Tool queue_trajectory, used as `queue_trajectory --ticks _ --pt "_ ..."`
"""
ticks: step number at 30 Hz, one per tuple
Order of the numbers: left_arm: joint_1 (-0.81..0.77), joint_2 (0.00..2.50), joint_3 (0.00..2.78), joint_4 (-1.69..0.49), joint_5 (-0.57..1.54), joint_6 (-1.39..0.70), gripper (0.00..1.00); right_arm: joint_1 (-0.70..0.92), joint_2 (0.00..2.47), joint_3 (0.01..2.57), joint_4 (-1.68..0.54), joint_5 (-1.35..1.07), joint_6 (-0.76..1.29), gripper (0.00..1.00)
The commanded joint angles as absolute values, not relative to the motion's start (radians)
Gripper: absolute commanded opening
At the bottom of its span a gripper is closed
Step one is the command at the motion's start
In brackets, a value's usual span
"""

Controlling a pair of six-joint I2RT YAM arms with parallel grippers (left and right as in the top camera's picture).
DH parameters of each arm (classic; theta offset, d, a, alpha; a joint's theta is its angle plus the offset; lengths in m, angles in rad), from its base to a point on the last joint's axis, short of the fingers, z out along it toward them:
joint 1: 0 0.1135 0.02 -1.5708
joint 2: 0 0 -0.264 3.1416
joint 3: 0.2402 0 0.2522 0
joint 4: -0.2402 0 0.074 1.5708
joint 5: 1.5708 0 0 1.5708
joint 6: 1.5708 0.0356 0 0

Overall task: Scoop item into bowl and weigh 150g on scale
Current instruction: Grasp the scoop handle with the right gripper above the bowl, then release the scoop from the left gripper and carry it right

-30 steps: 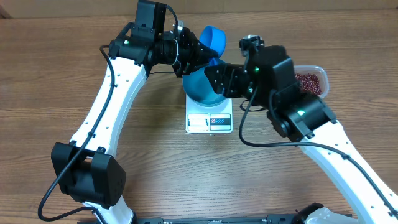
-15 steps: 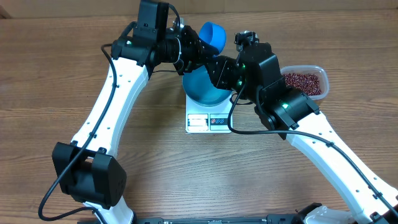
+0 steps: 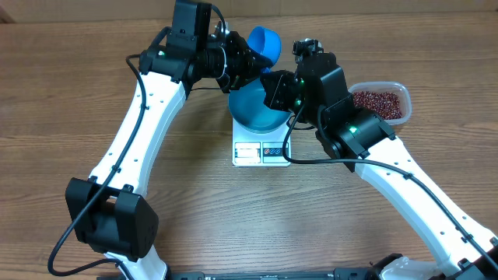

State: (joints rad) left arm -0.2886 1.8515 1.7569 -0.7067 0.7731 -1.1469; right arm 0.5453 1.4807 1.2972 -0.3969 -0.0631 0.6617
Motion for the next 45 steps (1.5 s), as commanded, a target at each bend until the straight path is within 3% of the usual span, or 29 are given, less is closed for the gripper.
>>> queue_trajectory --ticks 1,4,5,7,15,20,23,28,33,37,45 --pt "-0.302 1.817 1.783 -0.698 0.773 -1.15 0.26 0.551 1.481 1.308 -0.382 -0.068 0.666 0.04" --pt "-0.302 1.817 1.783 -0.698 0.755 -1.127 0.68 0.546 1.481 1.309 -0.368 -0.067 0.665 0.04" --pt "-0.302 1.817 1.783 -0.697 0.746 -1.097 0.77 0.545 1.481 1.309 -0.368 -0.068 0.665 0.04" --pt "-0.301 1.817 1.783 -0.693 0.744 -1.063 0.82 0.54 1.481 1.309 -0.374 -0.068 0.654 0.04" --pt "-0.294 1.817 1.783 -0.586 0.822 -0.855 0.81 0.452 1.438 1.311 -0.398 -0.192 0.597 0.04" --pt "-0.265 1.817 1.783 -0.458 0.971 -0.787 0.99 0.36 1.402 1.311 -0.484 -0.29 0.563 0.04" --pt "-0.248 1.817 1.783 -0.448 0.977 -0.763 1.0 0.314 1.396 1.323 -0.553 -0.371 0.482 0.04" --pt "-0.226 1.817 1.783 -0.503 0.975 -0.633 1.0 0.175 1.399 1.532 -0.9 -0.389 0.323 0.04" --pt "-0.221 1.817 1.783 -0.619 0.898 -0.539 1.0 0.07 1.441 1.813 -1.273 -0.214 0.165 0.04" --pt "-0.193 1.817 1.783 -0.654 0.898 -0.348 1.0 0.038 1.511 1.9 -1.424 -0.077 0.062 0.03" --pt "-0.03 1.817 1.783 -0.841 0.801 -0.202 1.0 0.004 1.671 1.911 -1.485 0.088 -0.088 0.04"
